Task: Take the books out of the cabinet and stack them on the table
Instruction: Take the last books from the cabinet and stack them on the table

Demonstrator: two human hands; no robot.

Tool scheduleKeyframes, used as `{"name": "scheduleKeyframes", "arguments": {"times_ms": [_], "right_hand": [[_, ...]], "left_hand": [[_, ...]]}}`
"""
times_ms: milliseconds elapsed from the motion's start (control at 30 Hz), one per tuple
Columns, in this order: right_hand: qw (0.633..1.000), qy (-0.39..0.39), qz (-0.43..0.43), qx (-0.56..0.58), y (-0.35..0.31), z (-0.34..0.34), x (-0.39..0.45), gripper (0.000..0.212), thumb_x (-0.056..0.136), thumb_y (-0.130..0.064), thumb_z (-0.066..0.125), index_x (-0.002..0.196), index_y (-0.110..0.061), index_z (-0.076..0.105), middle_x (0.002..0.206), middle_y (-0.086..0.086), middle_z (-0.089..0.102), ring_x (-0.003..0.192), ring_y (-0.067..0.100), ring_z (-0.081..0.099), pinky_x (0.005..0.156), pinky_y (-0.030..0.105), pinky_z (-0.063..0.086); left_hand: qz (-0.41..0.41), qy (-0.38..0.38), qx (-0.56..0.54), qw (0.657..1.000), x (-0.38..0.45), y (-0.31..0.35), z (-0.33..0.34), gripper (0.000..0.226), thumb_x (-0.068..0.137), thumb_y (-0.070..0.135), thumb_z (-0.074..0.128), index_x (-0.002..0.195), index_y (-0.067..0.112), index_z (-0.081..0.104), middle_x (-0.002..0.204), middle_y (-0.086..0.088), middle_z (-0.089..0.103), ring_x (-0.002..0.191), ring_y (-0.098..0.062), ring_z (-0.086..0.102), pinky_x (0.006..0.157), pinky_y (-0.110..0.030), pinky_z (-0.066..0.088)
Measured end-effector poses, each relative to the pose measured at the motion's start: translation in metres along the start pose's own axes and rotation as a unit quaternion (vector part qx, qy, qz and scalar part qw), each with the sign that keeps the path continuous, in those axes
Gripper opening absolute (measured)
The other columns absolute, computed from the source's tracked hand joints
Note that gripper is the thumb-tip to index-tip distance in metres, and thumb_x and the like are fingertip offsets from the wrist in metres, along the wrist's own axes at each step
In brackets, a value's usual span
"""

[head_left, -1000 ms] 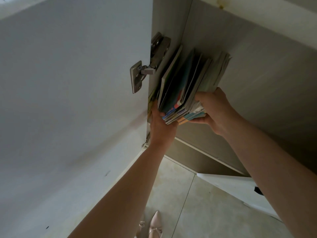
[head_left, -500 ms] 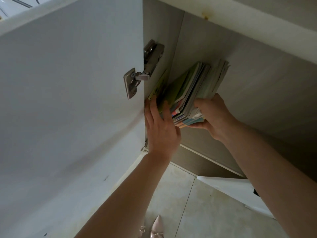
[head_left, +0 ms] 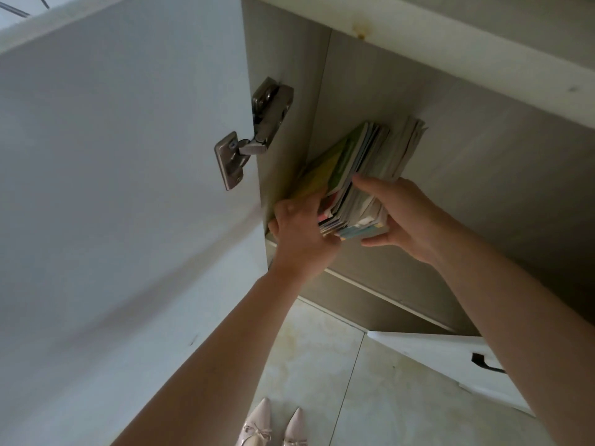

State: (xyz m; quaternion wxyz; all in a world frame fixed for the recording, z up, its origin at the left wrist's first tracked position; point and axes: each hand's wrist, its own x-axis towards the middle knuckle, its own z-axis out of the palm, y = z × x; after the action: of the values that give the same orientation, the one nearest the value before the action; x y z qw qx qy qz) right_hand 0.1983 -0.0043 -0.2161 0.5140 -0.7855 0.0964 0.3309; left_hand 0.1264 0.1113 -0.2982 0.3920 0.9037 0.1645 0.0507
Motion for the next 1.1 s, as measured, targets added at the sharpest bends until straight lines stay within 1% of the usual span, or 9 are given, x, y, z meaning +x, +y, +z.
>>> {"name": "scheduleKeyframes", "arguments": {"times_ms": [100,233,333,433,533,800,967,1033,1100], "right_hand": [[0.991,0.044,-0.018,-0.121,-0.01,-0.007,-0.004,0.063,0.084,-0.062,0.053,0.124,-0.014,0.051,0.113,0.004,0.062,0.104,0.022,0.059,0.087,0.049,0.055],[0.992,0.049,-0.054,-0.1,-0.014,-0.003,-0.007,0.041,0.089,-0.047,0.057,0.11,-0.012,0.056,0.102,0.011,0.066,0.091,0.024,0.067,0.078,0.048,0.059],[0.999,0.022,-0.036,-0.008,-0.015,0.001,-0.009,0.038,0.089,-0.037,0.063,0.118,-0.014,0.053,0.102,0.012,0.07,0.081,0.027,0.072,0.07,0.049,0.06],[1.0,-0.004,-0.017,0.025,-0.013,0.005,-0.008,0.047,0.084,-0.032,0.069,0.123,-0.018,0.046,0.104,0.012,0.068,0.084,0.031,0.072,0.069,0.053,0.059],[0.999,0.037,-0.025,-0.009,-0.01,0.011,-0.003,0.059,0.073,-0.027,0.073,0.122,-0.017,0.041,0.107,0.012,0.061,0.09,0.032,0.067,0.07,0.051,0.059],[0.992,0.078,-0.102,-0.006,-0.003,0.018,-0.012,0.027,0.078,-0.006,0.06,0.098,-0.011,0.042,0.084,0.01,0.052,0.088,0.031,0.067,0.082,0.049,0.058],[0.986,0.092,-0.131,-0.042,0.0,0.019,-0.051,0.018,0.081,-0.008,0.061,0.075,-0.013,0.045,0.067,0.007,0.061,0.052,0.01,0.066,0.052,0.024,0.057],[0.982,0.069,-0.146,-0.101,0.01,0.02,-0.068,0.022,0.082,-0.011,0.061,0.066,-0.011,0.045,0.052,0.0,0.056,0.042,0.002,0.055,0.045,0.012,0.045],[0.979,0.036,-0.148,-0.135,0.024,0.023,-0.083,0.018,0.084,-0.021,0.063,0.079,-0.01,0.051,0.045,-0.009,0.054,0.036,-0.003,0.051,0.037,0.004,0.032]], "left_hand": [[0.02,0.043,-0.133,0.99,-0.007,-0.016,0.001,0.08,0.073,0.02,0.076,0.142,0.035,0.04,0.129,0.006,0.051,0.123,-0.019,0.035,0.093,-0.038,0.048],[-0.037,0.101,-0.335,0.936,-0.009,-0.021,0.007,0.078,0.065,0.019,0.078,0.135,0.029,0.047,0.126,0.012,0.052,0.121,-0.008,0.052,0.089,-0.033,0.057],[-0.029,0.016,-0.309,0.95,-0.009,-0.033,0.017,0.073,0.066,0.005,0.077,0.125,0.036,0.047,0.11,0.024,0.059,0.103,0.004,0.061,0.078,-0.03,0.06],[-0.023,-0.02,-0.195,0.98,-0.011,-0.052,0.034,0.098,0.058,0.024,0.078,0.143,0.038,0.029,0.139,0.008,0.047,0.126,-0.014,0.05,0.092,-0.044,0.055],[-0.012,0.018,-0.098,0.995,-0.005,-0.052,0.049,0.108,0.057,0.033,0.084,0.145,0.032,0.021,0.143,0.002,0.042,0.131,-0.02,0.043,0.1,-0.049,0.048],[-0.008,0.17,-0.099,0.98,0.007,-0.046,0.056,0.054,0.073,0.021,0.075,0.121,0.013,0.053,0.101,-0.006,0.07,0.087,-0.027,0.069,0.068,-0.044,0.061],[0.028,0.142,-0.08,0.986,-0.031,-0.048,0.043,0.045,0.073,0.028,0.073,0.111,0.017,0.052,0.084,-0.001,0.07,0.068,-0.023,0.068,0.062,-0.036,0.059],[0.03,0.129,-0.08,0.988,-0.054,-0.051,0.039,0.046,0.071,0.021,0.077,0.108,0.02,0.051,0.078,0.002,0.067,0.064,-0.021,0.065,0.061,-0.032,0.055],[0.021,0.11,-0.082,0.99,-0.069,-0.058,0.037,0.052,0.07,0.017,0.078,0.113,0.025,0.05,0.081,0.007,0.066,0.067,-0.015,0.064,0.063,-0.028,0.054]]}}
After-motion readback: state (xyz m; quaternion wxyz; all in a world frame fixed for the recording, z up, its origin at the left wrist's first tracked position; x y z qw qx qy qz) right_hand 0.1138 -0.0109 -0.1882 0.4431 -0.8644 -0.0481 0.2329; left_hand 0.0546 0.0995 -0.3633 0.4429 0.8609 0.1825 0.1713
